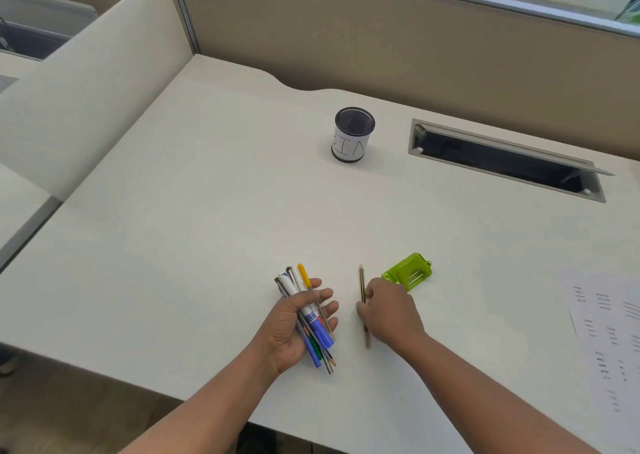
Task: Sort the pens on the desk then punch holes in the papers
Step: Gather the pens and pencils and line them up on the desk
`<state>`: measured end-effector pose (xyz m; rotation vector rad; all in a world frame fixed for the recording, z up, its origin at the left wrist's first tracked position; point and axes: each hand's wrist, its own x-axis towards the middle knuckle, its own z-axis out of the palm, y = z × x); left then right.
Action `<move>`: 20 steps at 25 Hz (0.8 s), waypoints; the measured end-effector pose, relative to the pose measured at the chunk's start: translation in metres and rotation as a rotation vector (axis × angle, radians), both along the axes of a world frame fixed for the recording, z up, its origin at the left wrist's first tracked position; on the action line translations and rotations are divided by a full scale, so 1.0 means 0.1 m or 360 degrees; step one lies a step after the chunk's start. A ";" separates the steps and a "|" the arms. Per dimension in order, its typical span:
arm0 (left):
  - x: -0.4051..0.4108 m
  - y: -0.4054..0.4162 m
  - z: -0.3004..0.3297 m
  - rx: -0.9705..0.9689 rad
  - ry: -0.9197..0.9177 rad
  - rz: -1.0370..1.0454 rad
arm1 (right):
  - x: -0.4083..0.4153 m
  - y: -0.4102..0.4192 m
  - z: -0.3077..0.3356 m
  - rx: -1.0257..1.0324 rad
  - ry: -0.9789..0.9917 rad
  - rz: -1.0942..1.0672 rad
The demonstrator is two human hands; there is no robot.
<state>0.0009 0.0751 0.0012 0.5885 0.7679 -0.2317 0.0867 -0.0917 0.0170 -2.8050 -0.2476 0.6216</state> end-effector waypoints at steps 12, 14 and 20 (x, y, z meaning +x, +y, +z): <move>-0.05 0.07 0.17 -0.0063 -0.0138 0.0057 | -0.25 0.58 0.53 0.0689 0.0143 0.0312; -0.07 0.14 0.20 -0.0008 -0.0036 0.0131 | -0.30 0.63 0.53 0.0731 0.0030 0.0380; -0.09 0.41 0.36 -0.0002 0.0006 0.0408 | -0.46 0.85 0.58 0.0967 0.0753 0.0199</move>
